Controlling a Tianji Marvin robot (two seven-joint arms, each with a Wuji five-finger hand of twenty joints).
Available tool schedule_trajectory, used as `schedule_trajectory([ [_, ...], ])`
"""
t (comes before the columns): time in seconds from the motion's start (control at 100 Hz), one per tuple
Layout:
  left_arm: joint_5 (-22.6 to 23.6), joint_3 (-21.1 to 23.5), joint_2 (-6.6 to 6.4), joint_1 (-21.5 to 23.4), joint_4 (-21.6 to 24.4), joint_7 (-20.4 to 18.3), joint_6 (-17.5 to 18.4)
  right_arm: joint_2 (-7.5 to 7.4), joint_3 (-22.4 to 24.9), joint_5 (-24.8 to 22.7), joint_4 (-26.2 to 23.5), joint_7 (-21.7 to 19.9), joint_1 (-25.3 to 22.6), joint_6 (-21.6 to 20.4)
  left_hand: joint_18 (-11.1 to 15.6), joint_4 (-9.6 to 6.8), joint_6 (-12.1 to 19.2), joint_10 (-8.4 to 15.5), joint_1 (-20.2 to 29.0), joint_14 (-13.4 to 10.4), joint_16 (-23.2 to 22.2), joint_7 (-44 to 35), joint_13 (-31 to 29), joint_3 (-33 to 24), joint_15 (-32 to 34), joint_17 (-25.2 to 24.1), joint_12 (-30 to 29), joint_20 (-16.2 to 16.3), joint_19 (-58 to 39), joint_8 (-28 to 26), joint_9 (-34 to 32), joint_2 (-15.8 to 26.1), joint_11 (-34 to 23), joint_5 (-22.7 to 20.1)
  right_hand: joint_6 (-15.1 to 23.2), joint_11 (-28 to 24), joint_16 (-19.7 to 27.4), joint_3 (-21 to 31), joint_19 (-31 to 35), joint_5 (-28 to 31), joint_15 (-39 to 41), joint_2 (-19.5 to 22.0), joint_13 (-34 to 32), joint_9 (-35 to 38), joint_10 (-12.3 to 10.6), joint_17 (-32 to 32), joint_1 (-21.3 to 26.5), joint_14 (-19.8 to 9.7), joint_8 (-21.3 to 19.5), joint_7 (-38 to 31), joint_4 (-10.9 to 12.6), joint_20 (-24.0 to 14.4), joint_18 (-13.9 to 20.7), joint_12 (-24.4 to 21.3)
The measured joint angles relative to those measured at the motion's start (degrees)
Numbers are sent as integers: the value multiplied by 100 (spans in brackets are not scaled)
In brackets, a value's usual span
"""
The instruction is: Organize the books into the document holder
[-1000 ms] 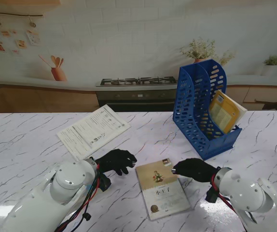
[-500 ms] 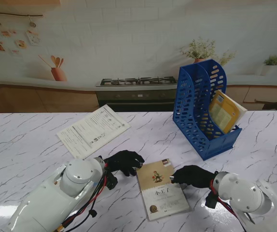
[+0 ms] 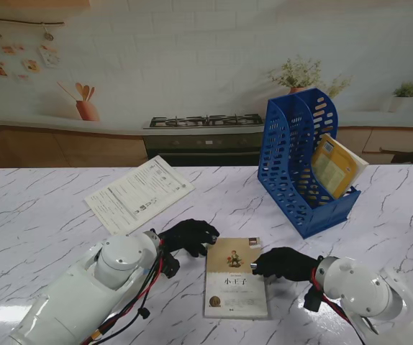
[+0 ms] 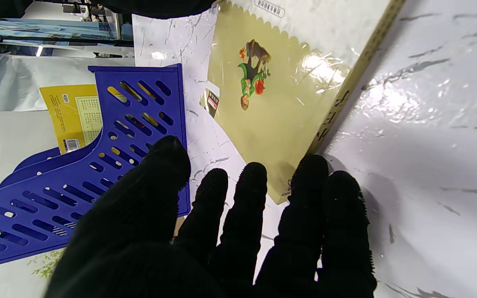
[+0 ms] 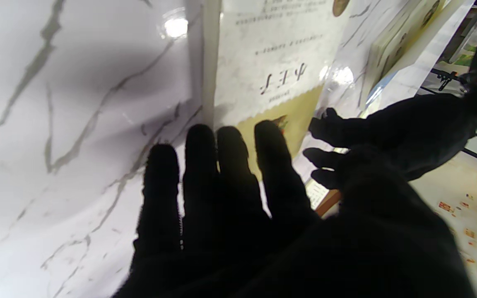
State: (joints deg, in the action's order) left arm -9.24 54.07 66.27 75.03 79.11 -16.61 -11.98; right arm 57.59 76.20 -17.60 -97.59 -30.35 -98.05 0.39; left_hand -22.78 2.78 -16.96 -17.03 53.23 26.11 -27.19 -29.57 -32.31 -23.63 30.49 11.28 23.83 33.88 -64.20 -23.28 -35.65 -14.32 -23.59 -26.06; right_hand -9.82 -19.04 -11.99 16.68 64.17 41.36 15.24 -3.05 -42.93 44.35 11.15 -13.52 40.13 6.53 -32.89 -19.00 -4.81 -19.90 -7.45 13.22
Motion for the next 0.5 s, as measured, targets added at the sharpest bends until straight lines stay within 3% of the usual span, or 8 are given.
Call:
schedule_trajectory([
  [0.11, 60, 143, 6, 132, 142, 30, 3, 31, 57, -71, -62, 134, -88, 7, 6, 0, -2, 0, 7, -223, 7, 0, 47, 56, -52, -68, 5, -1, 1, 0, 0, 0, 0, 0, 190, -264, -424, 82, 401, 18, 427, -464, -297, 300, -109, -175, -328, 113, -272, -240, 0, -281, 0, 406],
  [0.18, 170, 277, -1, 281, 349, 95, -12, 74, 110, -271, -156, 508, -188, 70, 8, 0, -2, 0, 7, -280, -120, 0, 48, 58, -36, -69, 92, -1, 0, 0, 0, 0, -29, 0, 268, -332, -677, 381, 661, 18, 601, -796, -512, 269, -138, -335, -537, 118, -414, -313, 0, -565, -1, 626],
  [0.28, 373, 398, -20, 451, 620, 261, -59, 154, 131, -498, -340, 962, -253, 617, 14, 0, -2, 0, -11, -346, -312, -54, -54, 60, 85, 104, 234, 15, -13, 0, 0, -86, -142, 0, 274, -552, -1064, 652, 1331, -19, 1214, -1131, -873, 323, -136, -917, -781, 119, -438, -315, 0, -1352, -194, 839],
  [0.34, 408, 428, -22, 481, 671, 317, -121, 192, 131, -517, -423, 977, -235, 1004, 20, 0, -2, 0, -16, -349, -381, -79, -130, 61, 183, 355, 283, 79, -119, 0, 0, -112, -167, 0, 218, -632, -1126, 691, 1609, -24, 1344, -1237, -963, 329, -48, -1289, -787, 121, -438, -315, 0, -1547, -199, 893],
  [0.38, 422, 454, -20, 486, 686, 343, -210, 209, 107, -536, -468, 980, -199, 1338, 25, 0, -2, -33, -136, -349, -386, -83, -240, 61, 228, 520, 283, 98, -182, 0, 0, -162, -168, 0, 5, -697, -1127, 752, 1796, -29, 1527, -1263, -1166, 324, 138, -1640, -906, 122, -438, -239, 0, -1578, -214, 892],
  [0.43, 434, 489, -17, 487, 699, 366, -366, 222, 40, -565, -505, 1009, -124, 1780, 28, 0, -204, -166, -285, -348, -386, -50, -389, 62, 271, 674, 264, 128, -232, 0, -119, -164, -168, -59, -208, -759, -1122, 777, 1882, -17, 1588, -1321, -1298, 331, 317, -1886, -914, 171, -438, -139, 0, -1542, -412, 815],
  [0.5, 439, 519, -18, 481, 695, 379, -489, 223, -69, -588, -507, 1010, 13, 2129, 28, 0, -444, -336, -528, -216, -362, 128, -493, 356, 287, 855, 113, 128, -288, 157, -240, -164, -168, -102, -498, -766, -993, 777, 1913, -15, 1514, -1321, -1294, 322, 526, -1946, -920, 228, -336, 16, 0, -1371, -413, 668],
])
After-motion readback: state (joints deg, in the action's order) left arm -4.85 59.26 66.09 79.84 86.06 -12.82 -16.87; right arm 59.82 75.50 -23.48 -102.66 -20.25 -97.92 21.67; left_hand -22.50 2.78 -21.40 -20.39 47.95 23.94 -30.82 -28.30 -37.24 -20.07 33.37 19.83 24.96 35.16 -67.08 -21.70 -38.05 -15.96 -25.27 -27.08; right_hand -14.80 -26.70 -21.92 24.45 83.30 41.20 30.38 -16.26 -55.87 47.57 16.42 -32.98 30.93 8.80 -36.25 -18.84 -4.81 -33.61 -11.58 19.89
